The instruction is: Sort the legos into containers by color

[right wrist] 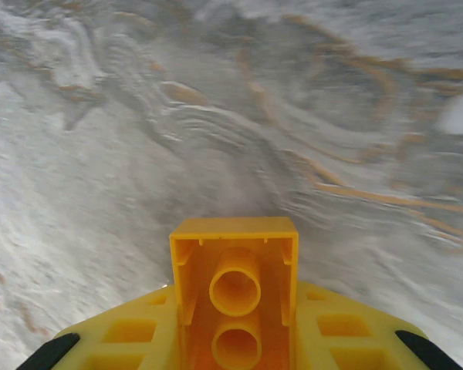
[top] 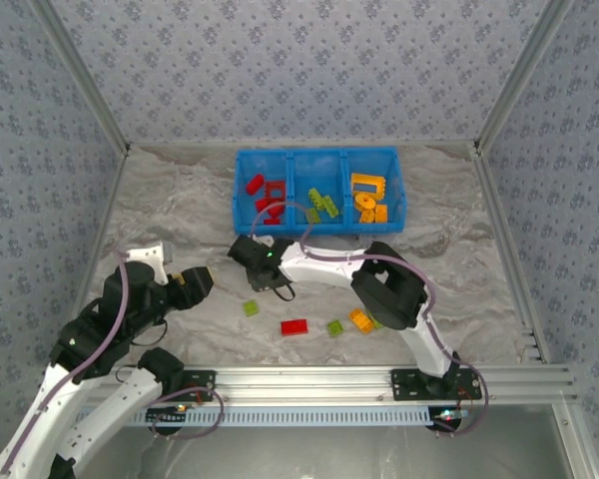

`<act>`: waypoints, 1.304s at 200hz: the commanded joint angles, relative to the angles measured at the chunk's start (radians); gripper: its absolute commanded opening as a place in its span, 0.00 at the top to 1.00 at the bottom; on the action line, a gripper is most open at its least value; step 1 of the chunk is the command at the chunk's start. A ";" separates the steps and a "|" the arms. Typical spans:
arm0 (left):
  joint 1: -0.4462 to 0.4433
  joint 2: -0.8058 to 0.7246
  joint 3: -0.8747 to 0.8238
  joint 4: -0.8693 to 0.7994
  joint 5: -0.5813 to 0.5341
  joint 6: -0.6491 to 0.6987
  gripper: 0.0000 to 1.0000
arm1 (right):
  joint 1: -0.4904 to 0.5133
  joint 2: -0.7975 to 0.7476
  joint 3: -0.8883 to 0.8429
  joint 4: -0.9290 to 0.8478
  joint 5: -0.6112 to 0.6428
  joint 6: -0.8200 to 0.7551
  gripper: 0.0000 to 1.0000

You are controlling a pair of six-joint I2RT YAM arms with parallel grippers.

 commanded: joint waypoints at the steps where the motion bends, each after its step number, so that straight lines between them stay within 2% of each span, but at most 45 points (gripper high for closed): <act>1: -0.006 0.063 0.004 0.107 0.105 0.001 0.32 | -0.023 -0.228 -0.076 -0.046 0.123 -0.040 0.72; 27: -0.058 0.172 0.010 0.247 0.128 -0.018 0.33 | -0.125 -0.457 -0.203 -0.074 0.159 -0.077 0.71; 57: -0.230 0.365 0.063 0.376 0.032 0.003 0.34 | -0.325 -0.608 -0.282 -0.128 0.133 -0.154 0.70; 83: -0.358 0.536 0.116 0.488 -0.022 0.022 0.34 | -0.508 -0.603 -0.271 -0.163 0.100 -0.202 0.70; 112: -0.433 0.681 0.152 0.601 -0.034 0.020 0.34 | -0.638 -0.491 -0.199 -0.190 0.101 -0.218 0.70; 146: -0.480 0.769 0.194 0.623 -0.046 0.028 0.34 | -0.694 -0.307 -0.077 -0.226 0.130 -0.225 0.70; 194: -0.491 0.762 0.188 0.606 -0.063 0.027 0.34 | -0.710 -0.141 0.050 -0.199 0.101 -0.295 0.71; 211: -0.491 0.747 0.181 0.599 -0.070 0.024 0.34 | -0.718 -0.123 0.061 -0.169 0.039 -0.325 0.71; 261: -0.491 0.732 0.174 0.586 -0.075 0.021 0.34 | -0.789 -0.121 0.025 -0.070 -0.263 -0.374 0.71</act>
